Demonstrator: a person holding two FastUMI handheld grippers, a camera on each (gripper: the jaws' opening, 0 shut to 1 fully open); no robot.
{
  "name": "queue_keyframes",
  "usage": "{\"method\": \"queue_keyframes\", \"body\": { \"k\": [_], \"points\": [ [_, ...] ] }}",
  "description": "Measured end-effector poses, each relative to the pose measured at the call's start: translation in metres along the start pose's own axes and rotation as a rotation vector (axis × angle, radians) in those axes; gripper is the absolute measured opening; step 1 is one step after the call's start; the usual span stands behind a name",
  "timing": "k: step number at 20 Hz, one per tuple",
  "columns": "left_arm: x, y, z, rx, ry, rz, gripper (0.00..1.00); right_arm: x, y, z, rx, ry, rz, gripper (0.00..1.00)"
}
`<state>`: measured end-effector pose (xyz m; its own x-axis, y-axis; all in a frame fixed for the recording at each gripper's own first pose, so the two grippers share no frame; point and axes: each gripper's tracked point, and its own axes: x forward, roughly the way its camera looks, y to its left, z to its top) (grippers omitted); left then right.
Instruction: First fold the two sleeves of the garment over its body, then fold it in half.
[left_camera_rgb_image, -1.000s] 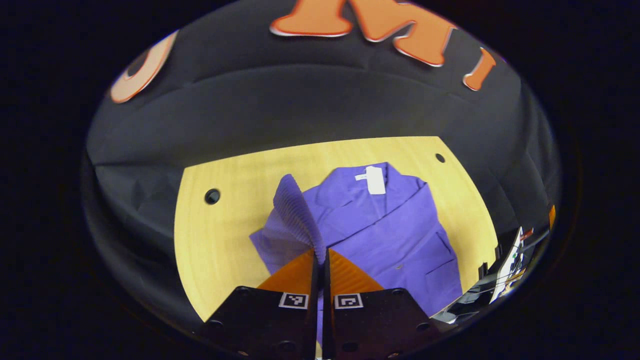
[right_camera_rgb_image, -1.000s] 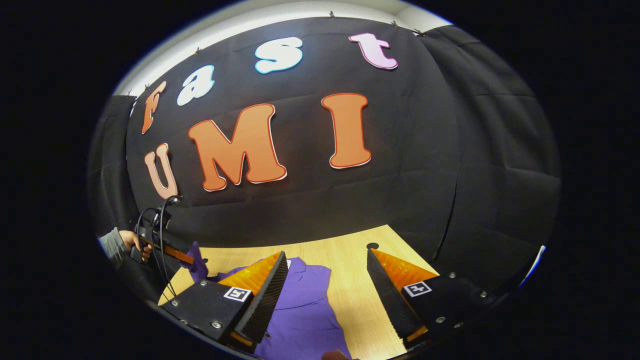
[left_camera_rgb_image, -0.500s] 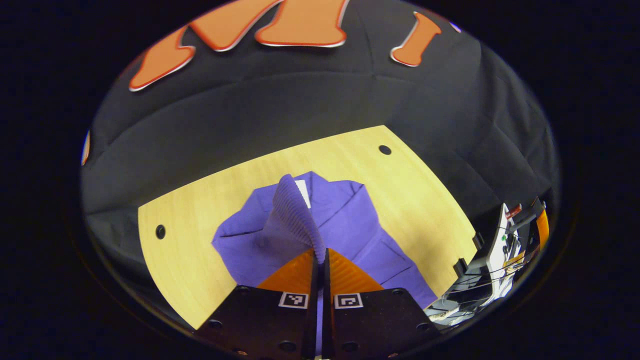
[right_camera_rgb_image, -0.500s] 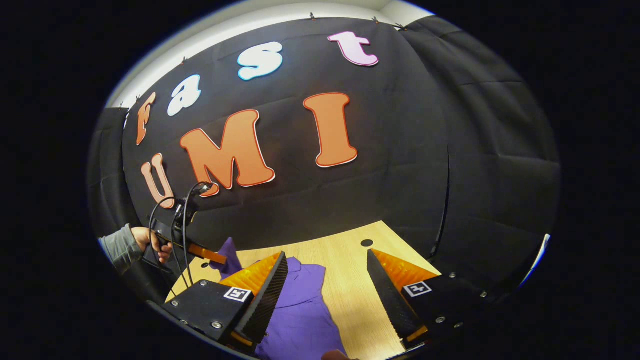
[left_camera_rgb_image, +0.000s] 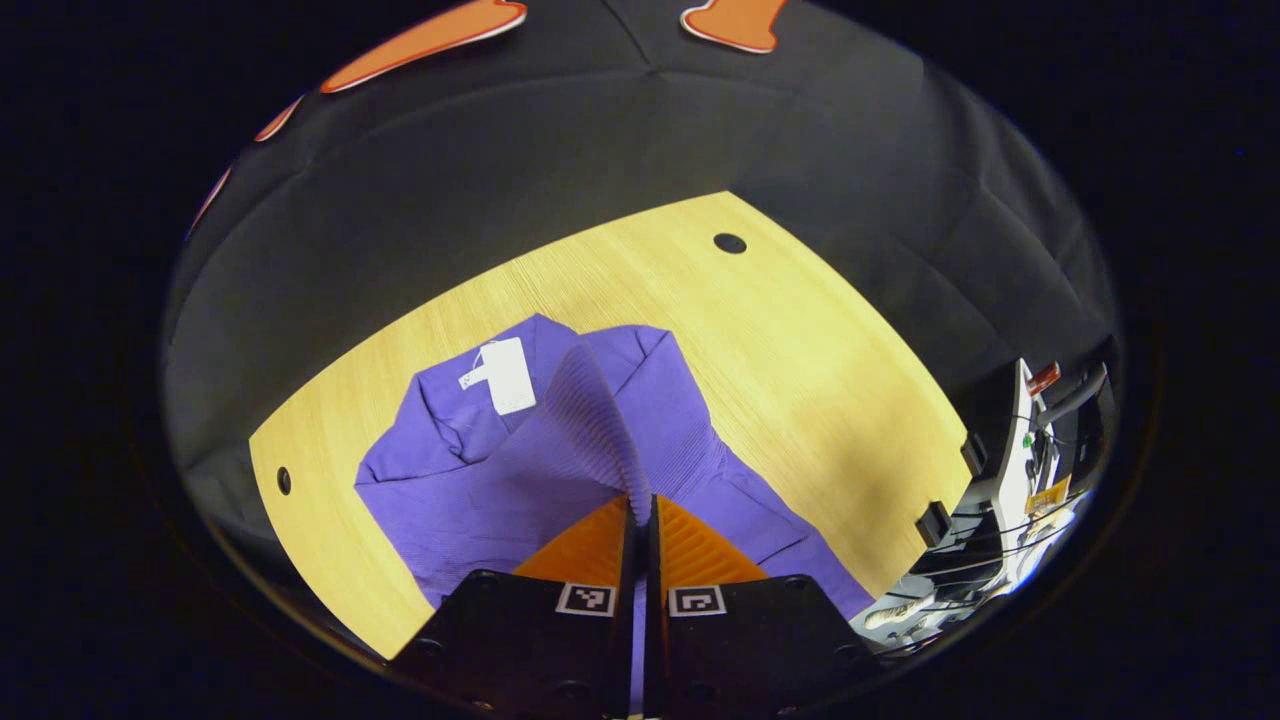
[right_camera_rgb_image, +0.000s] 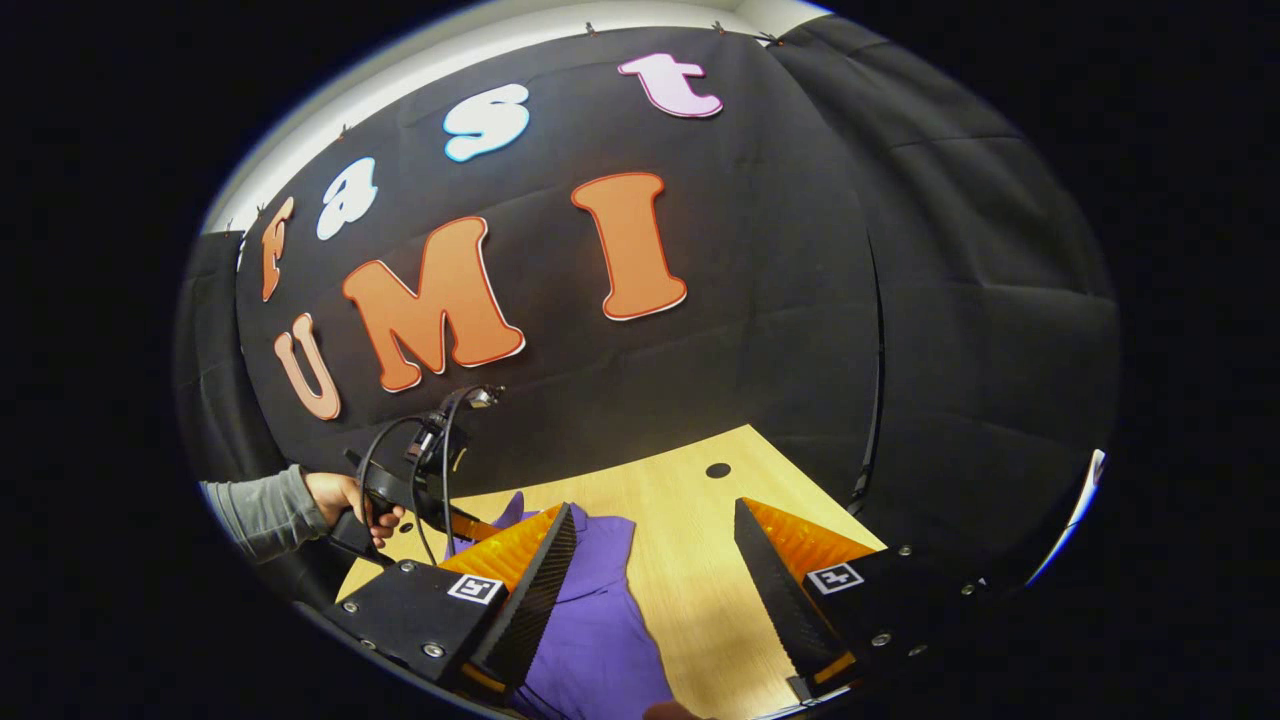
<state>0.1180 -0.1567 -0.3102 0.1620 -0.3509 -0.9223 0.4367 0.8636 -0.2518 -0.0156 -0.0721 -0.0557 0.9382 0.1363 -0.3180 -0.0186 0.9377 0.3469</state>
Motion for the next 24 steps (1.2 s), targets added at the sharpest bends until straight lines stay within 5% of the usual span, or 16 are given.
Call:
{"method": "queue_keyframes", "body": {
  "k": [7, 15, 17, 20, 24],
  "points": [
    [0.015, -0.043, 0.014, 0.001, -0.056, -0.046, 0.15, 0.017, -0.019, -0.004, 0.009, 0.039, 0.031, 0.94],
    [-0.043, -0.073, 0.043, -0.052, -0.315, -0.105, 0.37, 0.047, -0.005, -0.005, -0.039, 0.08, 0.145, 0.95],
    [-0.072, -0.064, 0.049, -0.072, -0.442, -0.065, 0.45, 0.054, 0.003, -0.004, -0.06, 0.077, 0.176, 0.95],
    [-0.122, -0.035, 0.044, -0.1, -0.634, 0.055, 0.79, 0.063, 0.016, 0.0, -0.103, 0.048, 0.203, 0.95],
    [-0.193, -0.006, 0.017, -0.135, -0.801, 0.216, 0.83, 0.059, 0.035, 0.011, -0.146, -0.014, 0.212, 0.95]
  ]
}}
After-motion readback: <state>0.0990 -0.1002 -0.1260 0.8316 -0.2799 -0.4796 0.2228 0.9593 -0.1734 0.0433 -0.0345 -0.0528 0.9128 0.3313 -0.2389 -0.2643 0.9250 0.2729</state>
